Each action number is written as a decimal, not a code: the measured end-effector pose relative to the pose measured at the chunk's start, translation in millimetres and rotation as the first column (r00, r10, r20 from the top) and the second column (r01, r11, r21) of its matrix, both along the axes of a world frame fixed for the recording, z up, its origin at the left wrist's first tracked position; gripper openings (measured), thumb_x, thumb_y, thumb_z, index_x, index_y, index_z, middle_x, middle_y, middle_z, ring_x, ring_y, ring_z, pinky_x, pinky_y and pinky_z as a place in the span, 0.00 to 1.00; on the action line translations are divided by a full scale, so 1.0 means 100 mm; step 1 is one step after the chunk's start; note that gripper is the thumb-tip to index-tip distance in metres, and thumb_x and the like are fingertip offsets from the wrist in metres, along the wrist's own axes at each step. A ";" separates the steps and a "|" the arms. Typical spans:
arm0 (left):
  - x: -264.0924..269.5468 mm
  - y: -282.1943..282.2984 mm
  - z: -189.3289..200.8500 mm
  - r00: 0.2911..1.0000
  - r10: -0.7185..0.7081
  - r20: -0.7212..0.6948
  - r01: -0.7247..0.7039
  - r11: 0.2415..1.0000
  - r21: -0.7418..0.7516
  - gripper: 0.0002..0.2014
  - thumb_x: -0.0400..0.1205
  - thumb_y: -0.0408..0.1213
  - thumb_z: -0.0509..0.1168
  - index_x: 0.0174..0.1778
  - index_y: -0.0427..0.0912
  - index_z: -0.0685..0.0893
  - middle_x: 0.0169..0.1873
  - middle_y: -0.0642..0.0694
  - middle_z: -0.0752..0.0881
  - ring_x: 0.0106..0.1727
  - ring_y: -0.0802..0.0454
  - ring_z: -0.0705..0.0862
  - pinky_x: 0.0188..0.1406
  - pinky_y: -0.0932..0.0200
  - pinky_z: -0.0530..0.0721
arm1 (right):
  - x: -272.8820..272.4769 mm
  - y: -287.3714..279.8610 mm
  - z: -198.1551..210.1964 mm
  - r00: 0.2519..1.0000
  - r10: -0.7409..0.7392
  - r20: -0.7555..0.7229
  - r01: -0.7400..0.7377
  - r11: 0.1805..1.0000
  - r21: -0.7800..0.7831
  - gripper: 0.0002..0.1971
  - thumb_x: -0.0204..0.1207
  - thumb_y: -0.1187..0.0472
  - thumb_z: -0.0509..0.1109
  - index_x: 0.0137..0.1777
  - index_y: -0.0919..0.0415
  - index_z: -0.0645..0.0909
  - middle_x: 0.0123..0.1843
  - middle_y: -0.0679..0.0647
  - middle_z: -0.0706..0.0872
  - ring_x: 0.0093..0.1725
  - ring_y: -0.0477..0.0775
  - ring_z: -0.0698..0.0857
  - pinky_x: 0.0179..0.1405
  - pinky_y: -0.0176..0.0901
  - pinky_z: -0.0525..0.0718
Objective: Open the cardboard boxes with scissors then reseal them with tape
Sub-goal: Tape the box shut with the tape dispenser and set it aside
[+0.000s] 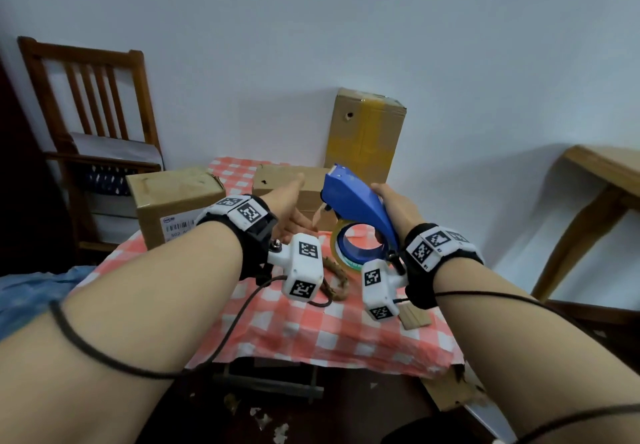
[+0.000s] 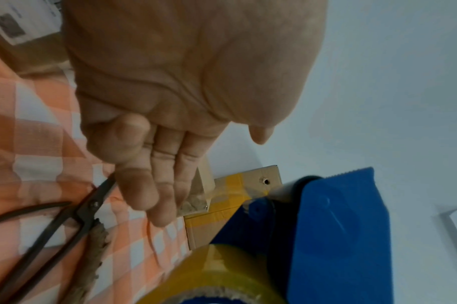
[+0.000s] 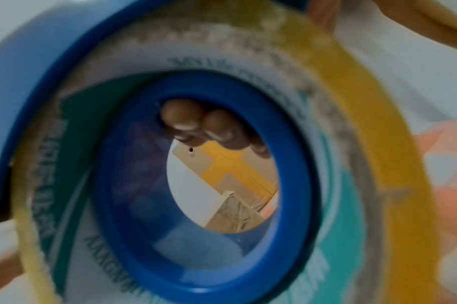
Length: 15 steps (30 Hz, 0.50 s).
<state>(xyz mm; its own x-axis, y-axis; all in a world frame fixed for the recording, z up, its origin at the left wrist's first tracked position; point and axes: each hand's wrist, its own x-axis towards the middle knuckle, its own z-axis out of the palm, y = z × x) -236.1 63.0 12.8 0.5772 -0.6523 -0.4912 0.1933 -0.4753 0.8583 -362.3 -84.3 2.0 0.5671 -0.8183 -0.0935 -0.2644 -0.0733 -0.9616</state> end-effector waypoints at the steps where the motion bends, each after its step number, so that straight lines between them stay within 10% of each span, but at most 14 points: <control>1: -0.02 0.02 0.02 1.000 -0.023 0.005 0.022 1.000 0.005 0.43 0.83 0.68 0.42 0.41 0.27 0.81 0.26 0.38 0.88 0.34 0.46 0.79 0.31 0.58 0.69 | -0.01 0.00 0.02 1.000 -0.001 0.005 0.001 1.000 -0.013 0.47 0.53 0.35 0.67 0.69 0.66 0.72 0.30 0.63 0.81 0.17 0.57 0.81 0.20 0.41 0.78; 8: -0.11 0.06 0.07 1.000 0.002 0.028 0.003 0.987 -0.160 0.12 0.81 0.45 0.66 0.36 0.43 0.78 0.21 0.51 0.80 0.23 0.54 0.76 0.31 0.60 0.70 | -0.01 0.00 0.06 0.999 0.017 -0.027 -0.019 0.997 -0.080 0.49 0.53 0.36 0.66 0.73 0.66 0.70 0.34 0.61 0.82 0.17 0.55 0.81 0.20 0.39 0.77; 15: -0.06 0.11 0.07 0.966 0.051 0.252 -0.011 0.987 -0.158 0.13 0.81 0.33 0.68 0.30 0.38 0.79 0.19 0.48 0.77 0.16 0.58 0.71 0.12 0.71 0.61 | 0.00 0.04 0.06 0.987 0.039 -0.159 -0.071 0.977 -0.202 0.45 0.52 0.29 0.65 0.59 0.65 0.80 0.39 0.60 0.88 0.30 0.59 0.86 0.32 0.49 0.85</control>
<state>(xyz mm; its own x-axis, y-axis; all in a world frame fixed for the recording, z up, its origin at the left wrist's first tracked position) -242.1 73.5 20.0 0.6914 -0.6880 -0.2205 -0.0286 -0.3310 0.9432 -362.3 -80.2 7.9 0.6035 -0.7972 -0.0150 -0.3973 -0.2843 -0.8726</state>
